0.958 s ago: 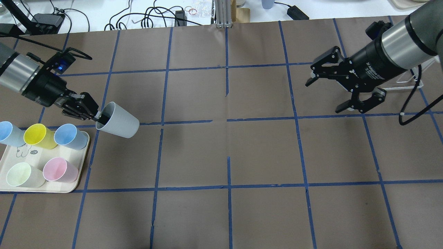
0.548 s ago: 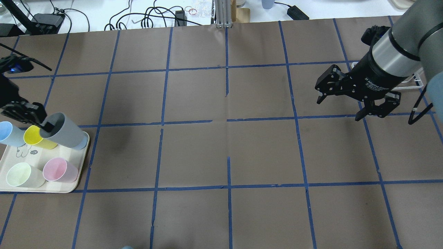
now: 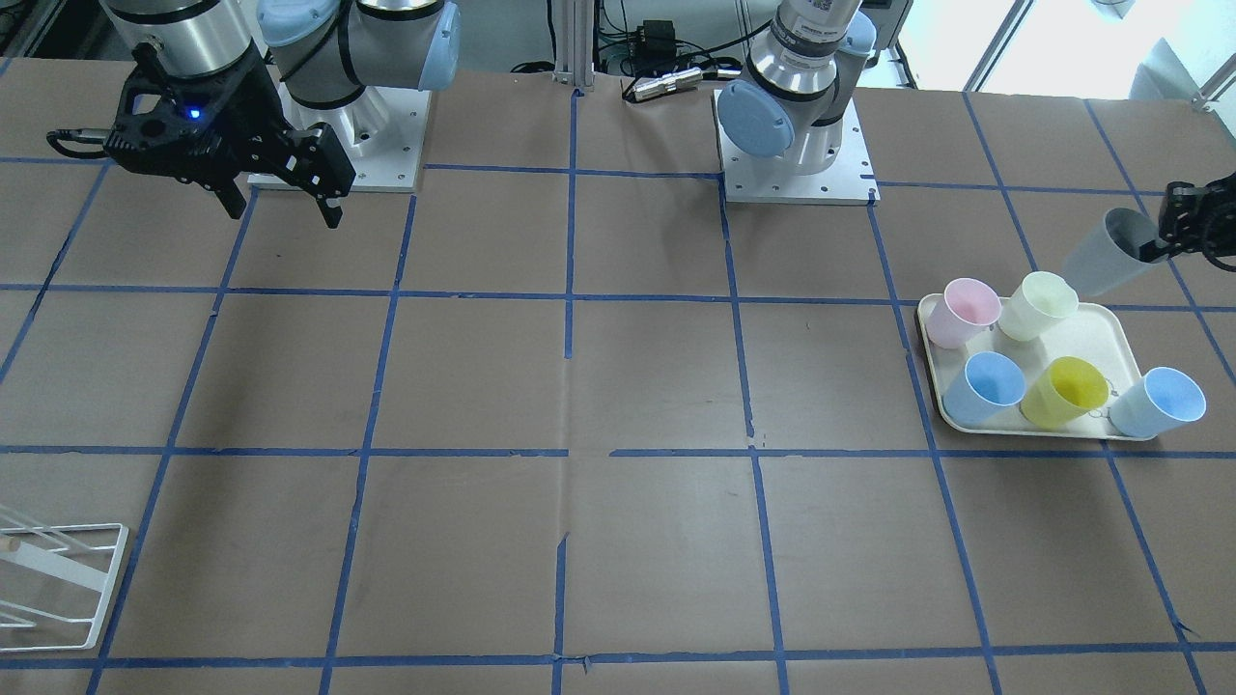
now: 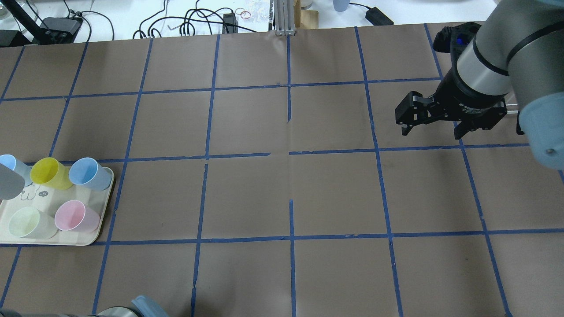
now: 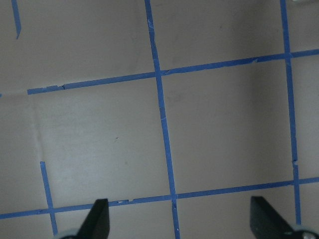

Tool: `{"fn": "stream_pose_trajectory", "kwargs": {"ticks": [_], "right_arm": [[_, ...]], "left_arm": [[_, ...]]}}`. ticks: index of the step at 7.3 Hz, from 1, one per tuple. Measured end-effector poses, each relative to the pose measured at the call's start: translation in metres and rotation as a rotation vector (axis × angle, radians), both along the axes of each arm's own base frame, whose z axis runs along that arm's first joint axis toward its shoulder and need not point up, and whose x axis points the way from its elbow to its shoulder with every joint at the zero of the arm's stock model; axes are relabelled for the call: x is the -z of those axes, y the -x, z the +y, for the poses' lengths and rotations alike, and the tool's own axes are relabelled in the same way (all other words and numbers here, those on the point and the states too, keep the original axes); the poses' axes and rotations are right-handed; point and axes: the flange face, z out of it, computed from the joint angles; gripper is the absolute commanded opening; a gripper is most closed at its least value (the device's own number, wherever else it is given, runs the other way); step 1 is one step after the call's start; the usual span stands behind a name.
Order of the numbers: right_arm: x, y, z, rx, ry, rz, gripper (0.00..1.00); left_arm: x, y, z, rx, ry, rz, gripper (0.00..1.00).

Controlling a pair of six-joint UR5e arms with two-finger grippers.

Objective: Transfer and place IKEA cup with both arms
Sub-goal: 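Carry the white cup with the left gripper down onto the pastel cup tray, then set the white cup on the tray beside the blue cup with the left gripper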

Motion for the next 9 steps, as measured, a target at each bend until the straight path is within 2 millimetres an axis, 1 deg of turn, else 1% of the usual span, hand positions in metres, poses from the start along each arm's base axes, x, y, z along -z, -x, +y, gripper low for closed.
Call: {"fn": "stream_pose_trajectory", "kwargs": {"ticks": [1, 2, 3, 4, 5, 6, 8, 9], "right_arm": [[-0.013, -0.001, 0.001, -0.012, -0.003, -0.002, 1.00], [-0.021, -0.002, 0.003, -0.015, -0.015, -0.008, 1.00], [-0.023, -0.004, 0.005, -0.014, -0.026, -0.010, 1.00], [-0.021, -0.005, 0.007, -0.012, -0.036, -0.006, 1.00], [-0.018, -0.006, 0.009, -0.005, -0.045, -0.003, 1.00], [-0.017, -0.006, 0.010, 0.006, -0.049, -0.002, 1.00], [-0.016, -0.013, 0.013, 0.003, -0.049, -0.001, 1.00], [-0.016, -0.017, 0.015, -0.002, -0.049, -0.001, 1.00]], "left_arm": [[0.017, -0.034, 0.002, 0.011, 0.017, 0.003, 0.00], [0.041, -0.063, -0.001, 0.019, 0.030, 0.000, 0.00], [0.063, -0.087, -0.005, 0.037, 0.047, -0.019, 0.00], [0.080, -0.105, -0.004, 0.046, 0.055, -0.030, 0.00], [0.098, -0.117, -0.001, 0.053, 0.058, -0.032, 0.00], [0.114, -0.122, -0.001, 0.061, 0.064, -0.039, 0.00], [0.127, -0.123, 0.002, 0.078, 0.065, -0.042, 0.00], [0.133, -0.119, 0.007, 0.089, 0.055, -0.038, 0.00]]}}
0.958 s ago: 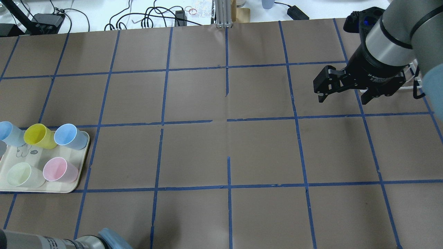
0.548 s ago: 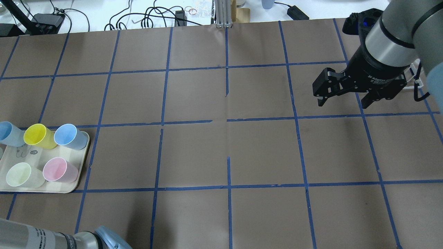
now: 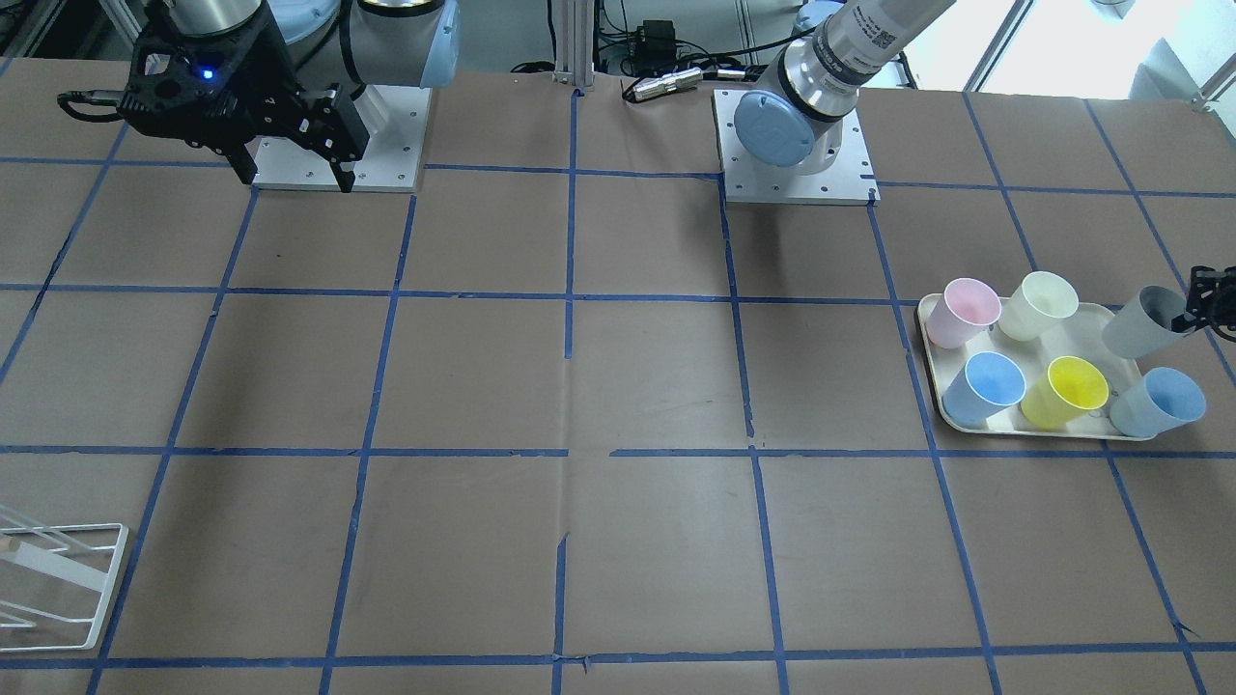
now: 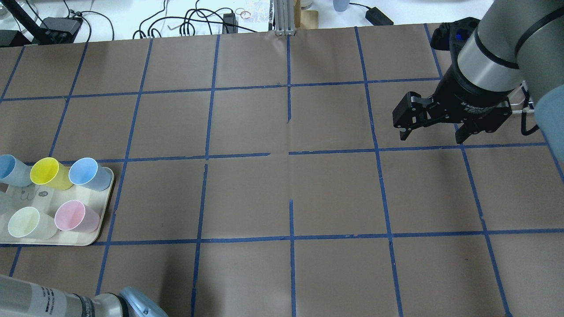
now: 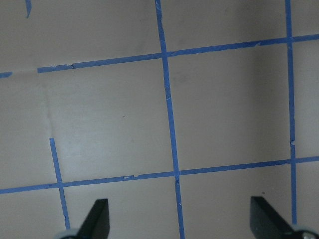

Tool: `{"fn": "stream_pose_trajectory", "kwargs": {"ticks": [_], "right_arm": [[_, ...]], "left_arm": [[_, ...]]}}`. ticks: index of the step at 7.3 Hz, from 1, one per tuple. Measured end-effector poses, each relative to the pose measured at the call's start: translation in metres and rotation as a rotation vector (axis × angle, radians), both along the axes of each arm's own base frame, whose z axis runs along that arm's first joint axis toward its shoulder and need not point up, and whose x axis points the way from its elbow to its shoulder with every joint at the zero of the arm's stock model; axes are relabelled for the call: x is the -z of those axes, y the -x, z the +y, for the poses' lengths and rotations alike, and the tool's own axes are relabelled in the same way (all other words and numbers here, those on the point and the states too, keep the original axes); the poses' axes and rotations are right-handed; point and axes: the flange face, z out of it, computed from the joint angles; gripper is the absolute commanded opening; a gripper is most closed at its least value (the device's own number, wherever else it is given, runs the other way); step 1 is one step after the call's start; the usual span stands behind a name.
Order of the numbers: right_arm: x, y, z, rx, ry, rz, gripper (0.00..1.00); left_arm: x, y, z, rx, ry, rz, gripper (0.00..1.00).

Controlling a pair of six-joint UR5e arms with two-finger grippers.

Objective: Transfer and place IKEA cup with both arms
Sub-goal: 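Set the white cup on the tray beside the blue cup with the left gripper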

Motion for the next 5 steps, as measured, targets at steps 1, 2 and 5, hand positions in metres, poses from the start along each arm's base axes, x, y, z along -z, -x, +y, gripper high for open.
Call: {"fn": "stream_pose_trajectory", "kwargs": {"ticks": [1, 2, 5], "right_arm": [[0.000, -0.002, 0.001, -0.001, 0.000, 0.000, 1.00], [0.000, -0.003, 0.002, -0.003, 0.001, 0.000, 1.00], [0.001, -0.003, 0.001, -0.013, -0.001, 0.004, 1.00]], "left_arm": [[0.003, 0.003, 0.005, 0.012, -0.015, -0.004, 0.00], [0.008, 0.002, 0.009, 0.025, -0.027, -0.004, 0.00], [0.025, -0.001, 0.021, 0.023, -0.046, 0.013, 0.00]]}}
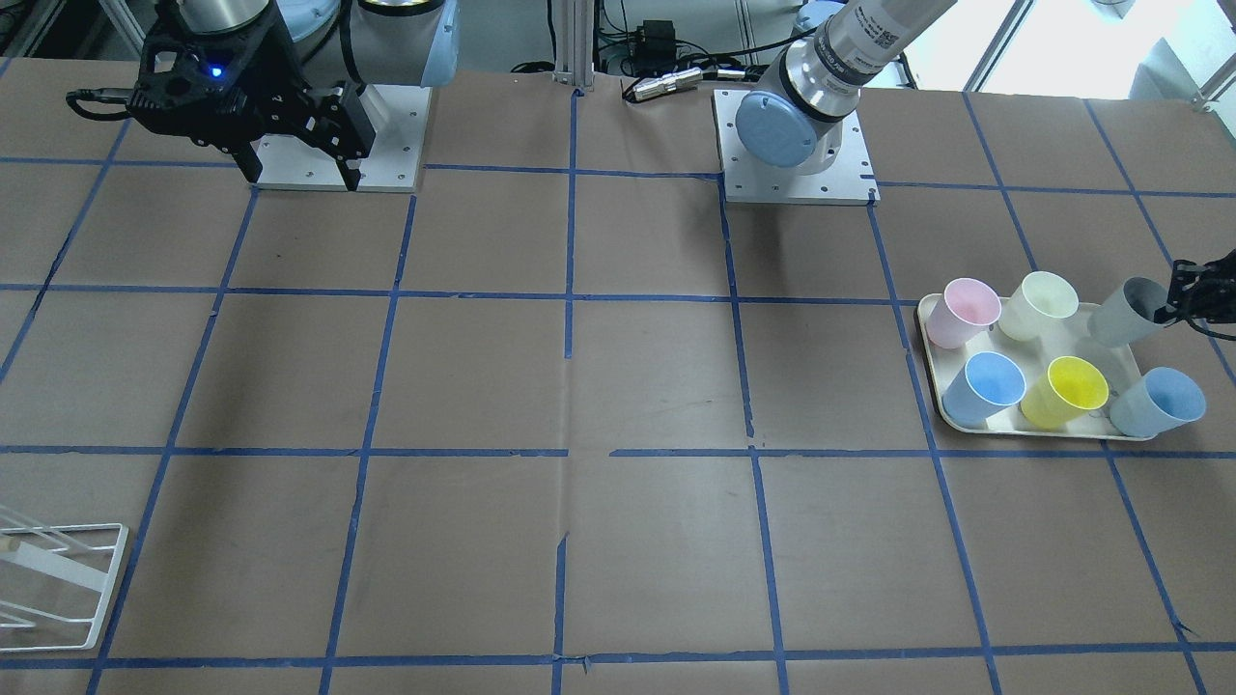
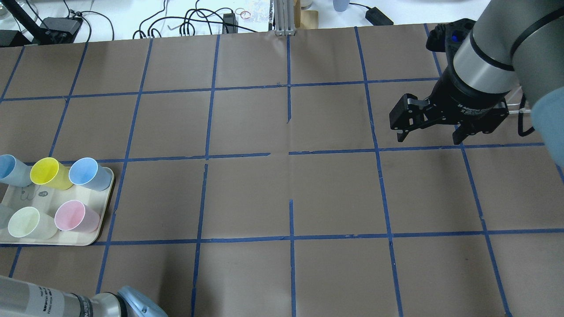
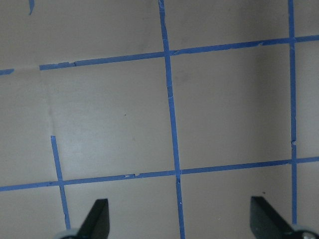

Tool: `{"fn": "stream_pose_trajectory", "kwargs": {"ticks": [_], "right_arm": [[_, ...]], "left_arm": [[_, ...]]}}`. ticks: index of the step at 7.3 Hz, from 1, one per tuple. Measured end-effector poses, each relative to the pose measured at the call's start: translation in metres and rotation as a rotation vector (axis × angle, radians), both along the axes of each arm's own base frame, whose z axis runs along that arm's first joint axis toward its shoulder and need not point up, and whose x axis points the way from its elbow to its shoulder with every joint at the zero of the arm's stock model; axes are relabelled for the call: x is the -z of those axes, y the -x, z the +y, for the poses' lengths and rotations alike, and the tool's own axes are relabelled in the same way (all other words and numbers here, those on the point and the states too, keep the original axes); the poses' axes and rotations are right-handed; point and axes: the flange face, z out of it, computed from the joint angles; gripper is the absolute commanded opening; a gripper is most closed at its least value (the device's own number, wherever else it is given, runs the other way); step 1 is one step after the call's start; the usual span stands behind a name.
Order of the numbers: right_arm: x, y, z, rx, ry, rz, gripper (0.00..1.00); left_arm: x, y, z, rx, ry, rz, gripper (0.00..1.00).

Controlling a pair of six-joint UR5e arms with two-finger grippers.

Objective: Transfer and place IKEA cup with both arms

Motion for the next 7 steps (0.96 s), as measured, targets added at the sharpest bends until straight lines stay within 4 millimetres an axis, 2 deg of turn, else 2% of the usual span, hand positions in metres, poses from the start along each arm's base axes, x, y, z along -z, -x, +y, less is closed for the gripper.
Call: {"fn": "stream_pose_trajectory", "kwargs": {"ticks": [1, 2, 3, 4, 6, 7], "right_arm": [[0.000, 0.000, 0.000, 0.000, 0.000, 0.000, 1.00], [0.001, 0.000, -0.001, 0.002, -0.001, 0.001, 1.00], [0.001, 0.000, -0.001, 0.003, -0.002, 0.000, 1.00], [0.001, 0.000, -0.001, 0.002, -0.002, 0.000, 1.00], [0.001, 0.000, -0.001, 0.004, -0.003, 0.001, 1.00], [0.001, 0.000, -0.001, 0.003, -0.003, 0.001, 1.00]], "left_arm": [[0.004, 0.001, 0.002, -0.002, -0.005, 0.007, 0.01], [0.007, 0.001, 0.002, -0.002, -0.007, 0.011, 0.21], [0.008, 0.001, 0.002, 0.001, -0.004, 0.007, 0.62], [0.009, 0.000, 0.002, 0.015, 0.002, 0.001, 0.89], [0.004, -0.002, -0.001, 0.040, 0.014, -0.011, 0.89], [-0.007, 0.001, -0.006, 0.046, 0.025, -0.027, 0.89]]}}
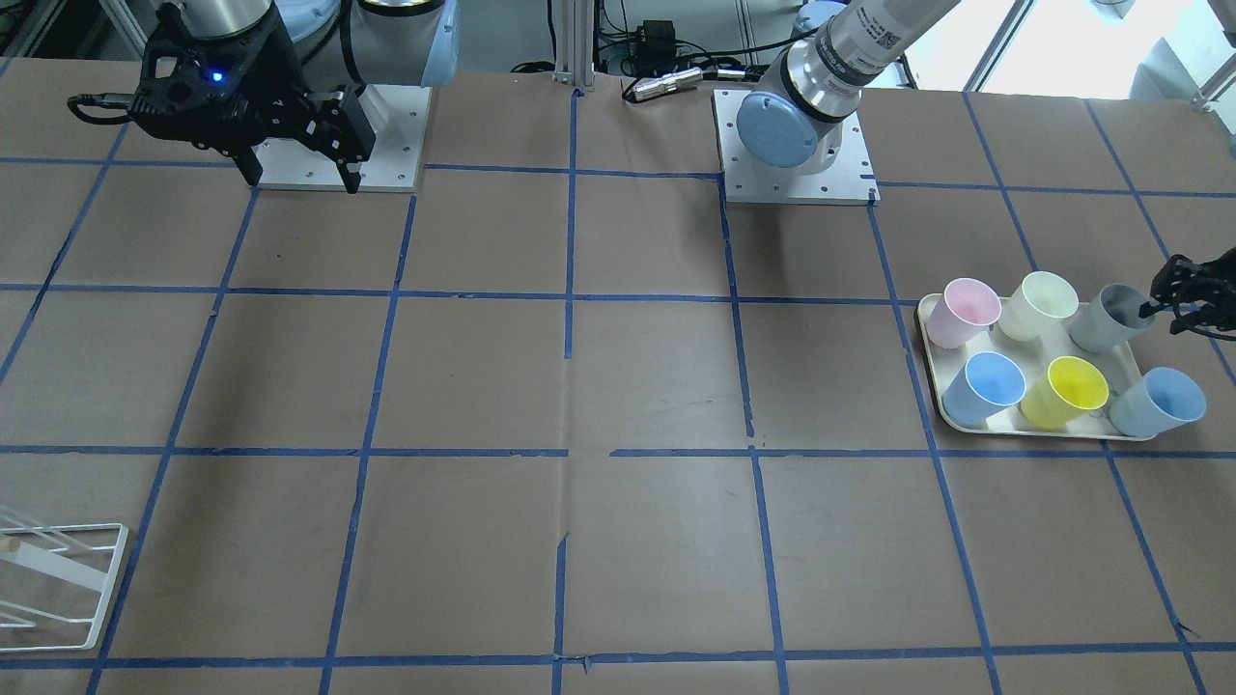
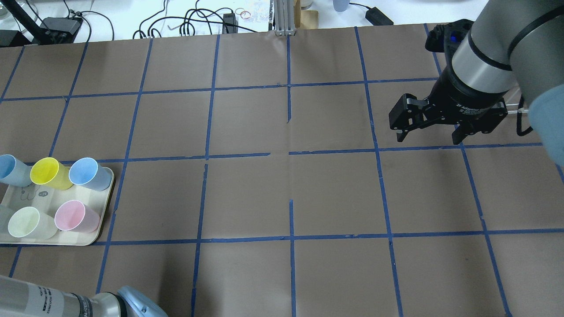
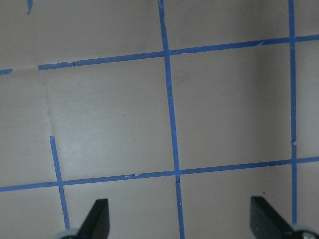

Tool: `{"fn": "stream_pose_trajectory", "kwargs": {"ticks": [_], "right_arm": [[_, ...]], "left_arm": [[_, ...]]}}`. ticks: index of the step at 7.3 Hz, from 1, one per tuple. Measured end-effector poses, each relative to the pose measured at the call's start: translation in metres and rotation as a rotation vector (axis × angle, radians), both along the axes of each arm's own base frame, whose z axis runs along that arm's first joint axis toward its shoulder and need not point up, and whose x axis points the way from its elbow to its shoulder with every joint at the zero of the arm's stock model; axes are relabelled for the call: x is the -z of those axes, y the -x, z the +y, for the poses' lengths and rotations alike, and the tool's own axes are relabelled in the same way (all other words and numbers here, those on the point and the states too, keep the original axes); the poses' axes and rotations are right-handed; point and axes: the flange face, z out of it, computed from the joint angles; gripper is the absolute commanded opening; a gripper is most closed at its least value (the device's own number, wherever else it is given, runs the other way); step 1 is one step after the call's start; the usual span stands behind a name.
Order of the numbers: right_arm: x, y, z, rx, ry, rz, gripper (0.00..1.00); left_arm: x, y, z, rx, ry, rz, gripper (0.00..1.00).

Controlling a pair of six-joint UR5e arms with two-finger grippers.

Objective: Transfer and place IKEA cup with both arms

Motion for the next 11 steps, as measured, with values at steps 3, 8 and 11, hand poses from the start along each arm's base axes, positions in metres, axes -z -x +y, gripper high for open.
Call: {"fn": "stream_pose_trajectory", "kwargs": {"ticks": [3, 8, 11], "right_arm": [[0.000, 0.000, 0.000, -0.005, 0.003, -0.001, 1.00], [-0.001, 0.000, -0.001, -0.004, 0.007, -0.001, 1.00], [-0.001, 0.001, -0.001, -0.005, 0.007, -0.001, 1.00]], "left_arm": [[-0.080, 0.072, -0.070, 0.026, 0.111, -0.025, 0.93], [-0.251, 0.396, -0.104, -0.302, 0.039, -0.040, 1.00], [-0.286, 0.536, -0.065, -0.457, 0.094, -0.067, 1.00]]}}
